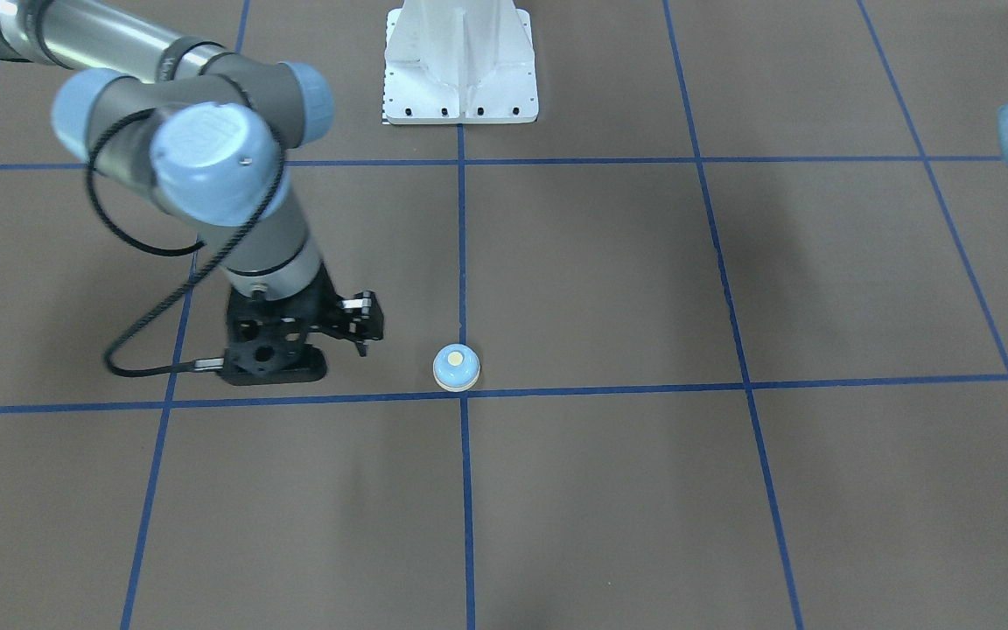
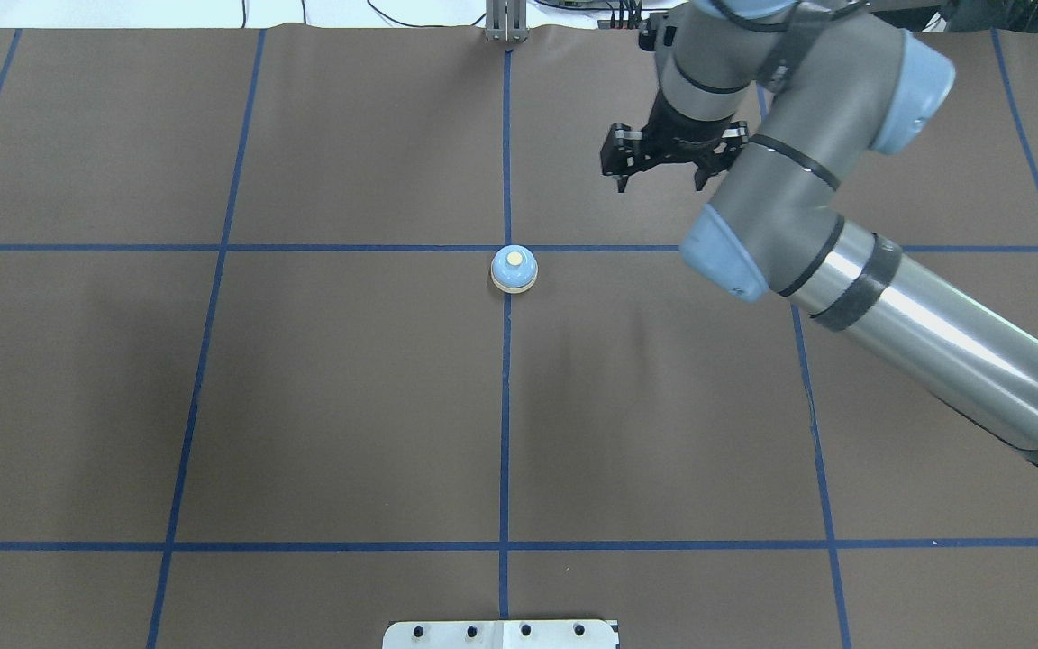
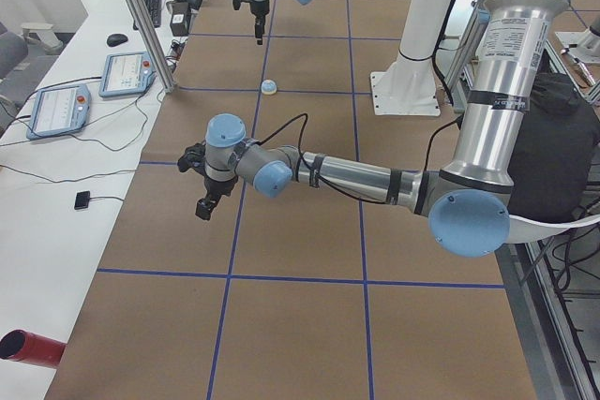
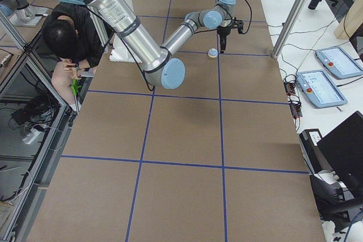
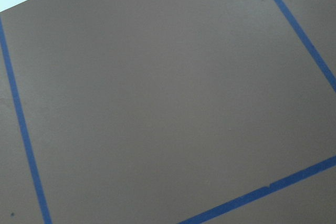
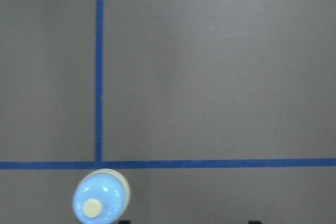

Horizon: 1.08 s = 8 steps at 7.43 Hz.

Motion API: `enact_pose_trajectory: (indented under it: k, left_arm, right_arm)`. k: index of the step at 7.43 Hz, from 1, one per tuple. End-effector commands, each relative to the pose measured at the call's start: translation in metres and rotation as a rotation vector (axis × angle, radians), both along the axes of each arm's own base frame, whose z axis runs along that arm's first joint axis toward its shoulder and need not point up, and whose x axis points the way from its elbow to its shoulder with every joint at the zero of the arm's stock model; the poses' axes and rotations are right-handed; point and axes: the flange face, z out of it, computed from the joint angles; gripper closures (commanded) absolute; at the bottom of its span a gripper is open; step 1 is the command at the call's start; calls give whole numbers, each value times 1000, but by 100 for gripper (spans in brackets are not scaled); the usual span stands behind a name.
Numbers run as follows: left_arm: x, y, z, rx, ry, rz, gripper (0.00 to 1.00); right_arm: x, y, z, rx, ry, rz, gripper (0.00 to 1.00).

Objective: Place and press bell with both arms

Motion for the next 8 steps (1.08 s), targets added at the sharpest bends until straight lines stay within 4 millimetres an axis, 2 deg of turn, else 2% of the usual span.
enact_pose_trajectory:
  k: [1,2,3,4,5,6,7,8]
  left_arm:
    - [-49,6,19,-45,-37,24,0]
    - [-58,21,36,-70,-37,15,0]
    - [-61,24,38,-75,-36,10,0]
    - [-65,28,41,-82,-20,7,0]
    - [-87,38,47,-96,34,-15,0]
    - [-101,54,63,-75,30,20,0]
    - [-113,67,75,-82,28,13,0]
    - [-119,99,88,-109,36,-5,0]
  right_arm:
    - [110,-6,98,42,-6,-120,0]
    - [133,5,140,16,9,-123,0]
    - [167,16,179,17,14,-96,0]
    - [204,25,223,42,16,-80,0]
    - [250,34,258,71,33,-96,0]
    - [296,51,291,94,16,-136,0]
    - [327,72,314,72,-10,-122,0]
    - [334,85,333,30,-16,-112,0]
